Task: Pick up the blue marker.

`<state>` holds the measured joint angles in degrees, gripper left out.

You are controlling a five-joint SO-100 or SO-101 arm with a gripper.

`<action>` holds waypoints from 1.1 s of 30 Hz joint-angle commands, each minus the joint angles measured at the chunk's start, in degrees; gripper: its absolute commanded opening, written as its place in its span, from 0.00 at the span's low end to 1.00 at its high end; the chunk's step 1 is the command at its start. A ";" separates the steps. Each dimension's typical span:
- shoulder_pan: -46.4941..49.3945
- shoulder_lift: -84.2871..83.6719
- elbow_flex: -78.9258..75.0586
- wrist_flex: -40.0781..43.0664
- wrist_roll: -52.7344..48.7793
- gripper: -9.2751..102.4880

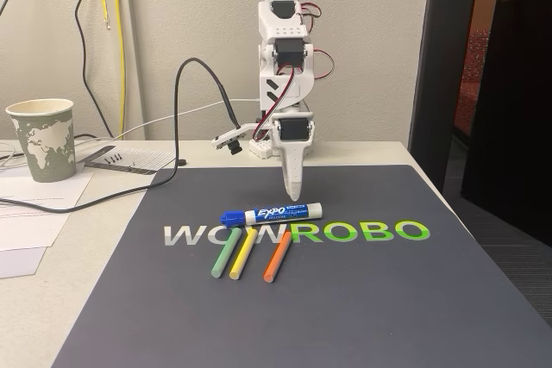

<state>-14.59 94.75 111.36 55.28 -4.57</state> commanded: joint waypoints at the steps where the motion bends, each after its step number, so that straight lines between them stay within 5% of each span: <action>1: 0.18 -0.09 -2.81 0.00 -0.97 0.28; 33: 1.67 -12.66 -13.18 3.25 -8.79 0.18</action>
<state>-13.62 81.91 100.90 58.10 -12.39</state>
